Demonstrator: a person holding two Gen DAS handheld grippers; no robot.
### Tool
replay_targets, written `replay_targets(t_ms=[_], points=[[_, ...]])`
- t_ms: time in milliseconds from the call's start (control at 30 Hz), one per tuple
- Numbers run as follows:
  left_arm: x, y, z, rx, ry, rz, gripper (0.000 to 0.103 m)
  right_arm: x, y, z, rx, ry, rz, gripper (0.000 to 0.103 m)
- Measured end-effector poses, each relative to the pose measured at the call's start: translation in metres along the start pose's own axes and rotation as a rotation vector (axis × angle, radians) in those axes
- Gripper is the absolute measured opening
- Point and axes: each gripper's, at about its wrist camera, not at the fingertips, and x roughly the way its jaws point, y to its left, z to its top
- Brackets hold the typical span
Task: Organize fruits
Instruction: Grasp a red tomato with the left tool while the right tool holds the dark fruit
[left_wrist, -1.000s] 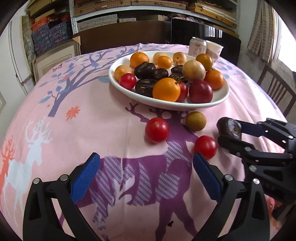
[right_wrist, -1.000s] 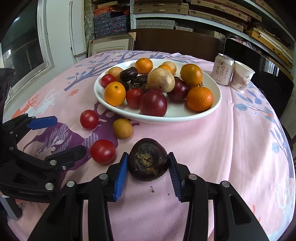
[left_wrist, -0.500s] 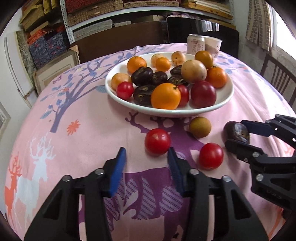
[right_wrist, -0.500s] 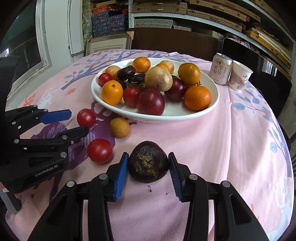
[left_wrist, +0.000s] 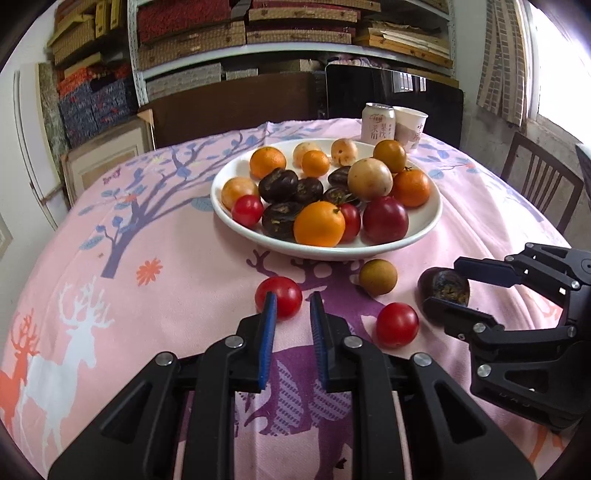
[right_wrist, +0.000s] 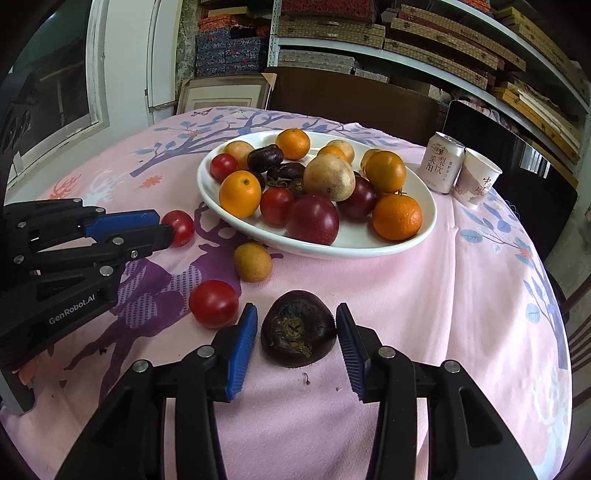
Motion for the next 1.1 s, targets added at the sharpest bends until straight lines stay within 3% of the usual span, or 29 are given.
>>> replay_targets(t_ms=[167,233,267,300,433,500,533,600,667,767,867,1100], points=[[-0.009,0.005,-0.001,-0.019,-0.041,-0.031,0.019,0.0,-0.006,0.0,0.025,0.0,0.032,0.051],[-0.005,0.009,0.0,-0.036,-0.021,-0.056,0.044,0.002,-0.004,0.0,0.016,0.008,0.019,0.074],[-0.001,0.01,0.0,-0.042,-0.001,-0.053,0.078,0.003,-0.002,0.001,0.011,0.011,0.01,0.078],[0.003,0.01,0.0,-0.043,0.016,-0.051,0.087,0.003,-0.001,0.001,0.006,0.011,0.001,0.081],[0.024,0.009,0.003,-0.046,0.107,-0.042,0.087,0.004,0.0,0.001,0.003,0.017,0.0,0.082],[0.039,0.013,0.003,-0.067,0.172,-0.055,0.073,0.004,-0.001,0.001,0.008,0.017,0.003,0.082],[0.042,0.015,0.004,-0.073,0.174,-0.055,0.073,0.004,-0.002,0.001,0.01,0.018,0.004,0.082],[0.04,0.016,0.006,-0.076,0.153,-0.059,0.059,0.005,-0.003,0.001,0.013,0.021,0.007,0.082],[0.041,0.018,0.006,-0.083,0.157,-0.057,0.054,0.005,-0.004,0.001,0.019,0.024,0.013,0.082],[0.04,0.021,0.006,-0.099,0.15,-0.042,0.037,0.007,-0.007,0.001,0.036,0.033,0.015,0.082],[0.037,0.026,0.006,-0.124,0.136,-0.056,0.031,0.01,-0.01,0.001,0.051,0.044,0.005,0.082],[0.016,0.021,0.009,-0.091,0.029,-0.084,0.031,0.012,-0.013,0.0,0.061,0.055,0.002,0.082]])
